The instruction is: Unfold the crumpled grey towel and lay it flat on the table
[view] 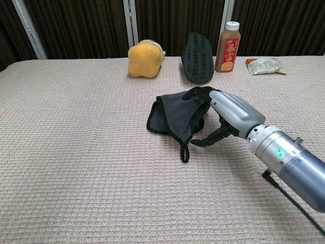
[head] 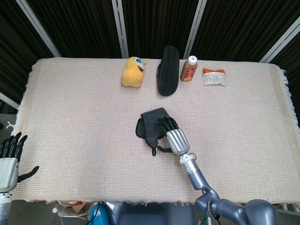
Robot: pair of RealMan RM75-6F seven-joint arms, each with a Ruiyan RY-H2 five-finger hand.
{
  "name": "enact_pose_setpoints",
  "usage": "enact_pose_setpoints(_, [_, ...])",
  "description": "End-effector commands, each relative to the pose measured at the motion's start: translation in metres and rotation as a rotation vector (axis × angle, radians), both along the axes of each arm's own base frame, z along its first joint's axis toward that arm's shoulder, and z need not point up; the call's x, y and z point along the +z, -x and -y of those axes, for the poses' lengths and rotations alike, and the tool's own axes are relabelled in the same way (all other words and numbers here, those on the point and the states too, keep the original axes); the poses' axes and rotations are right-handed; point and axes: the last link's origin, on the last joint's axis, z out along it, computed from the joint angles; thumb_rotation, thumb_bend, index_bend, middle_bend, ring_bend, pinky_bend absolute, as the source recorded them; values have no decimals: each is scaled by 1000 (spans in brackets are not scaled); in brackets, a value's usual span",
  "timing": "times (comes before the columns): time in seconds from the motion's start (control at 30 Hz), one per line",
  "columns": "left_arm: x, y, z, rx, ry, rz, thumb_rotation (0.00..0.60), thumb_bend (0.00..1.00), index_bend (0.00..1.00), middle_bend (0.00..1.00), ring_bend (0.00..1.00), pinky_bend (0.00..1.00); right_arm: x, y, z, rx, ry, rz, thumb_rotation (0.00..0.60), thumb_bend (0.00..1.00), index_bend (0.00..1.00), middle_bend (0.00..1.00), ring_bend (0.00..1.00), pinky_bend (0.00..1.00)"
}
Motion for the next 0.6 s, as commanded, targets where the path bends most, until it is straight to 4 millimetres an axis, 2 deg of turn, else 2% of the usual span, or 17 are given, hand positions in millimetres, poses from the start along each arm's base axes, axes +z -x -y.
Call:
enact_pose_setpoints(0.03, [-1,0,0,2,0,-1,600,0,0,0,0,55,-10,-4,5,-14,-12,21,600,177,200,135,26,53])
enact_pose_setpoints(0.37, [-3,0,0,0,6,-1,600,0,0,0,0,55,-19,-18,15,-35,16,87,600,177,200,135,27,53])
enact_pose_setpoints(0.6, [-2,1,0,2,0,4,600,0,0,0,0,55,-8,-31,22,-8,81,144,600,177,200,135,26,53])
